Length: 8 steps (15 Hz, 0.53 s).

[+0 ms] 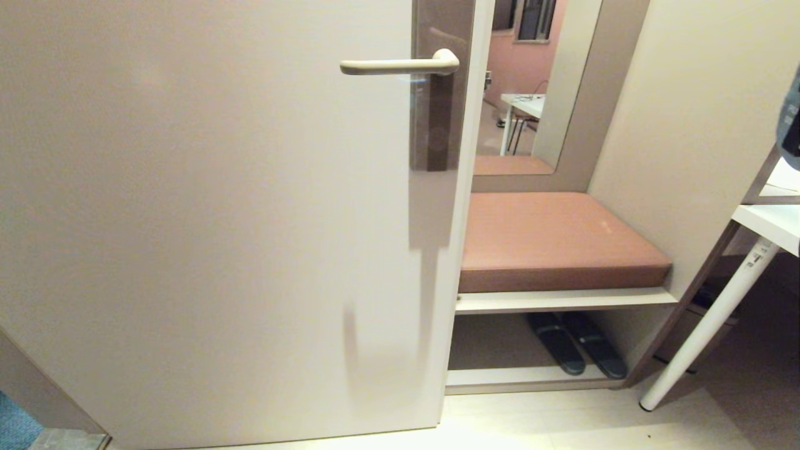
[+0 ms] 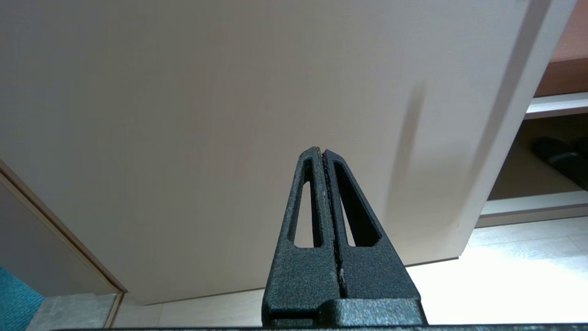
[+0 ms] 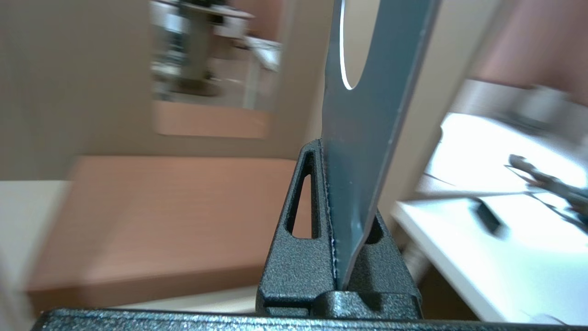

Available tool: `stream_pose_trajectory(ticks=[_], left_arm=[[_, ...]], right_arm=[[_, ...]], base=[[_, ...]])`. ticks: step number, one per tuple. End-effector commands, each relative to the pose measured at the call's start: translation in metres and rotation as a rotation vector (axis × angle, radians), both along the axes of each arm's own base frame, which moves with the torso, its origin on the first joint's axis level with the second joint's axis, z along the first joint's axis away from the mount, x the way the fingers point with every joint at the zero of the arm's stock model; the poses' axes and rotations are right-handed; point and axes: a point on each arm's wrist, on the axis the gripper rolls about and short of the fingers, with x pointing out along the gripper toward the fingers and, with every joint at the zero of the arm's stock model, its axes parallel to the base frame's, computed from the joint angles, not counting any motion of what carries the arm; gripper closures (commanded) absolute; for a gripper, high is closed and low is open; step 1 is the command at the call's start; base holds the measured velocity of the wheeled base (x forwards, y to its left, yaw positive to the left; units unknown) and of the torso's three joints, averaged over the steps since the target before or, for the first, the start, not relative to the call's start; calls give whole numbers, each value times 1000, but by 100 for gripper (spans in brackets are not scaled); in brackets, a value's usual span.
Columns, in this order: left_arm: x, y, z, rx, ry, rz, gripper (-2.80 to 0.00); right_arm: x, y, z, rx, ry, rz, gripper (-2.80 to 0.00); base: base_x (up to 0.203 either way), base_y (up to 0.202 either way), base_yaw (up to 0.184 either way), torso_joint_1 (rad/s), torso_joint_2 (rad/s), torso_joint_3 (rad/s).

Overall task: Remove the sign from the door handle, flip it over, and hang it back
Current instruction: Hand it to the other hand

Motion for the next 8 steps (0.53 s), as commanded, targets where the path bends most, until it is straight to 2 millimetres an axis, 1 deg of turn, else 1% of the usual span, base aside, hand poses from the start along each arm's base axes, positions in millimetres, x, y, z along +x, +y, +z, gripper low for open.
stream_pose_trajectory(ticks=[1, 3, 5, 8], left_arm=[[0, 0, 0, 0, 0, 0, 0], [0, 0, 0, 0, 0, 0, 0], [0, 0, 0, 0, 0, 0, 0], [0, 0, 0, 0, 2, 0, 0]], right_arm=[[-30, -16, 0, -3, -38, -66, 0], [-53, -26, -12, -26, -32, -102, 0], [-74, -31, -28, -45, -20, -98, 0], [-108, -33, -59, -77, -16, -1, 0]], base=[[0, 0, 0, 0, 0, 0], [0, 0, 0, 0, 0, 0], [0, 0, 0, 0, 0, 0], [0, 0, 0, 0, 0, 0]])
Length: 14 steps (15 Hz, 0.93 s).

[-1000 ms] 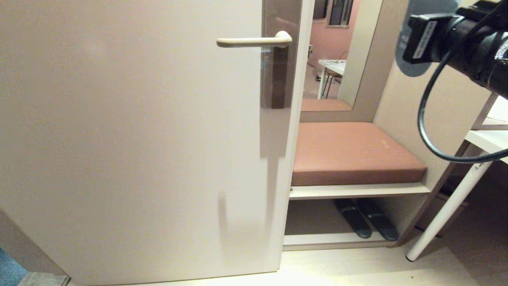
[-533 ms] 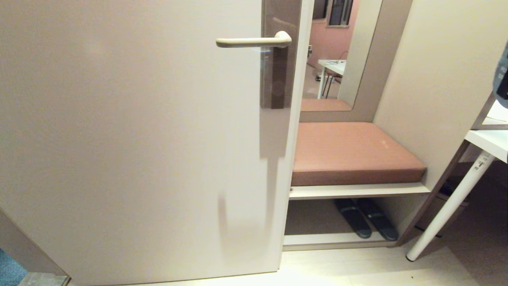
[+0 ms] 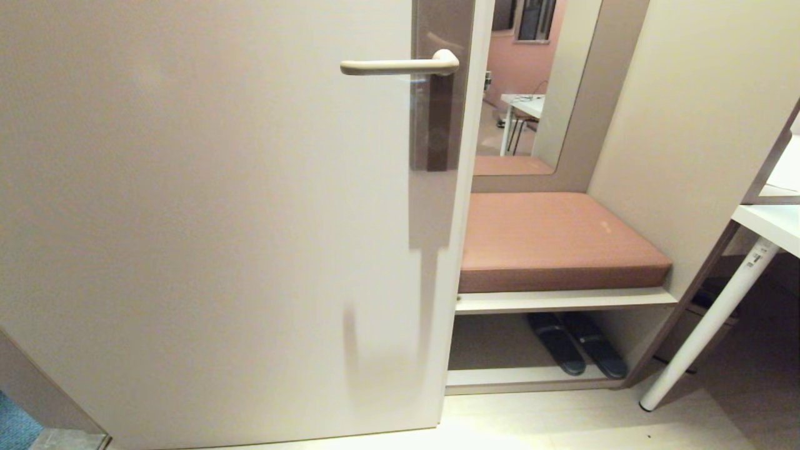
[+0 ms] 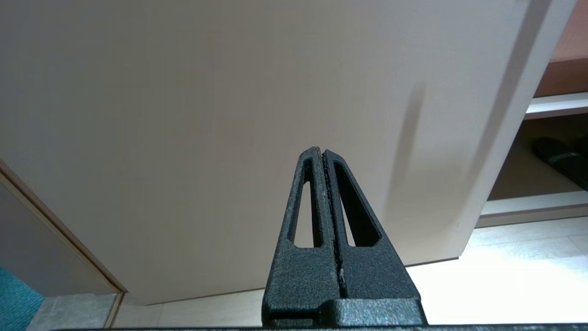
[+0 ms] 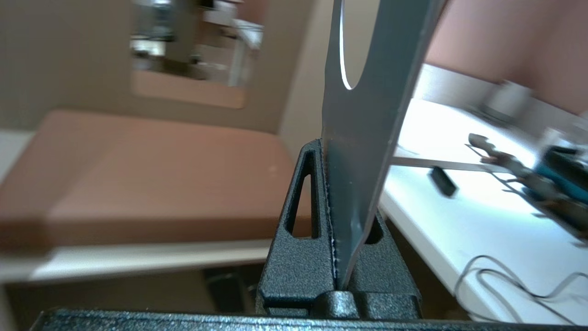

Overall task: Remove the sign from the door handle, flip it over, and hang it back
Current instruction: Hand it to the other hand

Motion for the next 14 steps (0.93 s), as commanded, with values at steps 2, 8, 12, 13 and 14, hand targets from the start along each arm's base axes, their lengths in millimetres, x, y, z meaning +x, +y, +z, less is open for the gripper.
stream_pose_trajectory(ticks=[2, 8, 12, 13, 14], left_arm=[[0, 0, 0, 1, 0, 0, 0], [0, 0, 0, 1, 1, 0, 0], [0, 0, 0, 1, 2, 0, 0], [0, 0, 0, 1, 2, 0, 0], [0, 0, 0, 1, 2, 0, 0]], right_arm=[[-42, -1, -32, -27, -26, 78, 0], [-81, 4, -116, -38, 48, 220, 0], [-97, 6, -146, -33, 61, 309, 0], [-101, 7, -150, -22, 66, 322, 0], [-104, 7, -155, -3, 84, 328, 0]], base=[[0, 0, 0, 0, 0, 0], [0, 0, 0, 0, 0, 0], [0, 0, 0, 0, 0, 0], [0, 0, 0, 0, 0, 0], [0, 0, 0, 0, 0, 0]])
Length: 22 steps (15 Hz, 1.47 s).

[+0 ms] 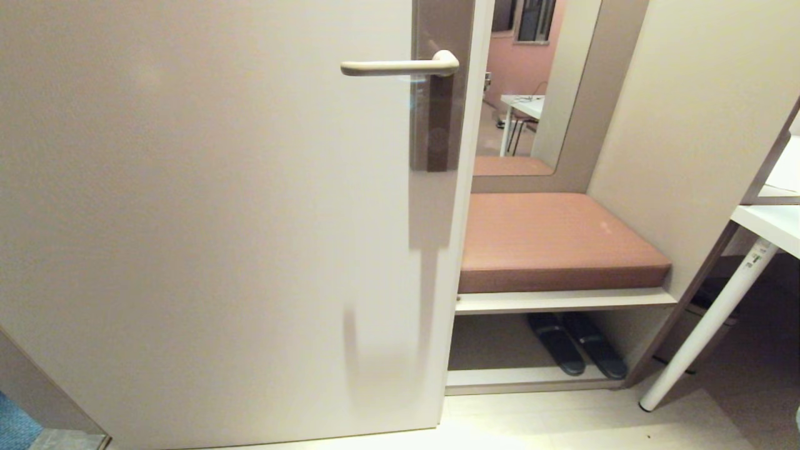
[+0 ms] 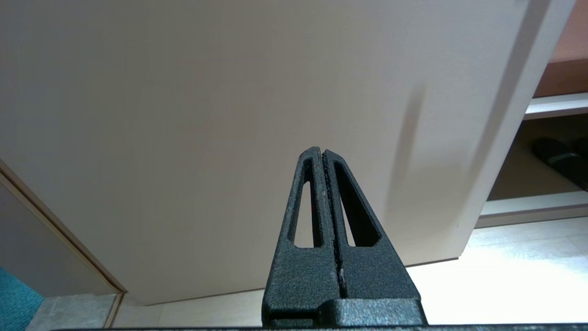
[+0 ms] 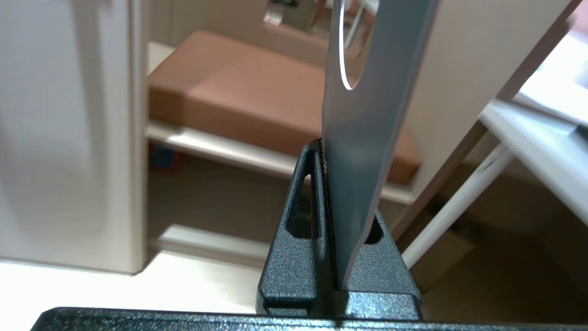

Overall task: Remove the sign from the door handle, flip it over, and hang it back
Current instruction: Hand it to the other hand

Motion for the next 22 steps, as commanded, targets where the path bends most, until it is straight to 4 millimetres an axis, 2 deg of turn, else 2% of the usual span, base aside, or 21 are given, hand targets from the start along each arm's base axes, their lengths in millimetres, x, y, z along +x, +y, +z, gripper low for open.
stream_pose_trajectory(ticks=[1, 4, 8, 15, 22], left_arm=[[0, 0, 0, 1, 0, 0, 0], [0, 0, 0, 1, 1, 0, 0], [0, 0, 0, 1, 1, 0, 0], [0, 0, 0, 1, 0, 0, 0], [0, 0, 0, 1, 1, 0, 0]], right_arm=[[-9, 0, -7, 16, -27, 12, 0], [-18, 0, -18, 102, -1, 27, 0], [-29, 0, -35, 126, -3, 1, 0], [-30, 0, -41, 226, 55, -13, 0], [-30, -1, -41, 231, 54, -20, 0]], base=[[0, 0, 0, 0, 0, 0], [0, 0, 0, 0, 0, 0], [0, 0, 0, 0, 0, 0], [0, 0, 0, 0, 0, 0], [0, 0, 0, 0, 0, 0]])
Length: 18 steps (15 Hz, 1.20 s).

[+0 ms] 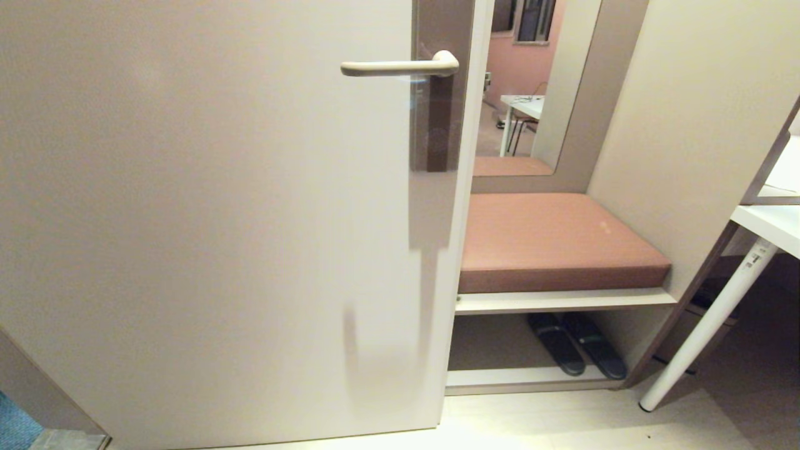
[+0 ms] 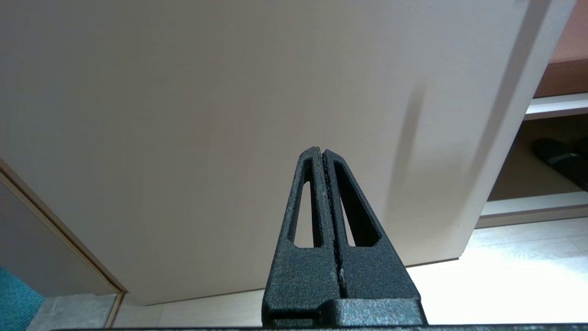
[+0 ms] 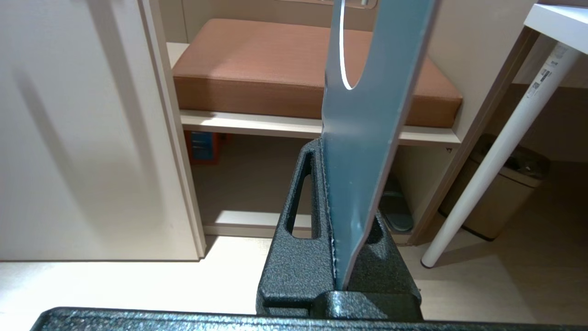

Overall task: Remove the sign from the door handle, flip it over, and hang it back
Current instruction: Hand it to the other hand

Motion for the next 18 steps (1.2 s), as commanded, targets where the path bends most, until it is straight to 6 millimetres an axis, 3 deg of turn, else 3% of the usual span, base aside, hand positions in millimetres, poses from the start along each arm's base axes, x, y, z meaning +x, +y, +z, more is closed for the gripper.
stream_pose_trajectory(ticks=[1, 18], left_arm=[[0, 0, 0, 0, 0, 0, 0], [0, 0, 0, 0, 1, 0, 0]], right_arm=[[0, 0, 0, 0, 2, 1, 0], [0, 0, 0, 0, 2, 1, 0]], base=[[0, 0, 0, 0, 0, 0], [0, 0, 0, 0, 0, 0]])
